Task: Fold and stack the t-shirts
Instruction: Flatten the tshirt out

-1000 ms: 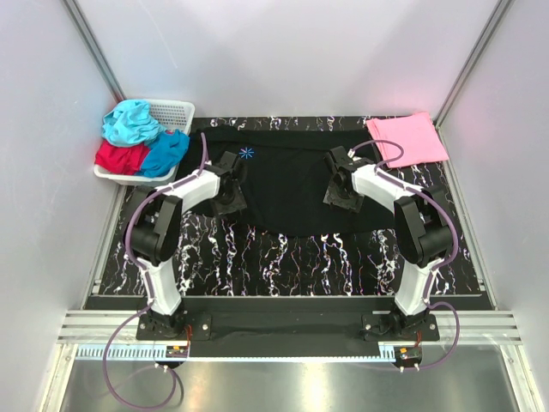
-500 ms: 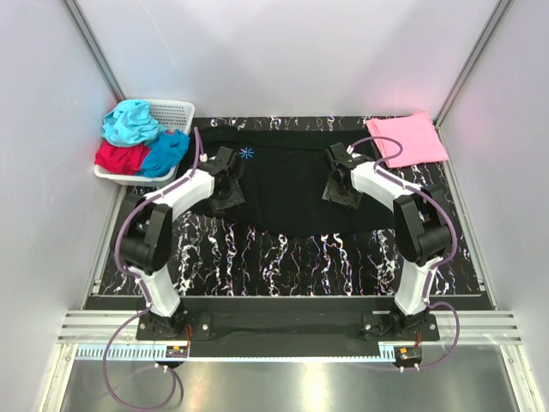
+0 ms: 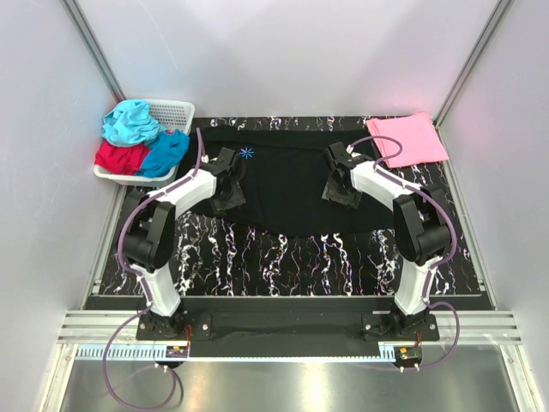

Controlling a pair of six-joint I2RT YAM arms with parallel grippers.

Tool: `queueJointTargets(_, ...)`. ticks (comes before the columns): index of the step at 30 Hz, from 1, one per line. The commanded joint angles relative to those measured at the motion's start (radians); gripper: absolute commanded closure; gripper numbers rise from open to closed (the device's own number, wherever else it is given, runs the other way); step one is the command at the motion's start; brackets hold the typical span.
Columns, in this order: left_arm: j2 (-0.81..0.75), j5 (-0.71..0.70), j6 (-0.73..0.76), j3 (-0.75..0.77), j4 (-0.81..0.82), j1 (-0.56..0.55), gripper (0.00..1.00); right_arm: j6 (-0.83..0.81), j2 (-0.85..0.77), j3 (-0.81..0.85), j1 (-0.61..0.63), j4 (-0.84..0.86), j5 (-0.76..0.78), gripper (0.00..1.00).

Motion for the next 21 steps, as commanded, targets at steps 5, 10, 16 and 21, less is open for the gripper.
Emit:
queueJointTargets(5, 0.077, -0.006, 0.01, 0.062, 0.047, -0.003, 0.46, -0.015, -0.022, 0.009, 0.0, -0.009, 0.031, 0.34)
queueJointTargets(10, 0.117, 0.011, 0.008, 0.08, 0.053, -0.003, 0.49, -0.021, -0.021, 0.019, 0.0, -0.012, 0.039, 0.34)
queueJointTargets(16, 0.105, 0.027, 0.014, 0.08, 0.062, -0.003, 0.77, -0.022, -0.012, 0.025, 0.002, -0.015, 0.039, 0.34)
queueJointTargets(21, 0.068, 0.03, 0.01, 0.065, 0.053, -0.006, 0.99, -0.022, -0.007, 0.034, 0.0, -0.015, 0.039, 0.34)
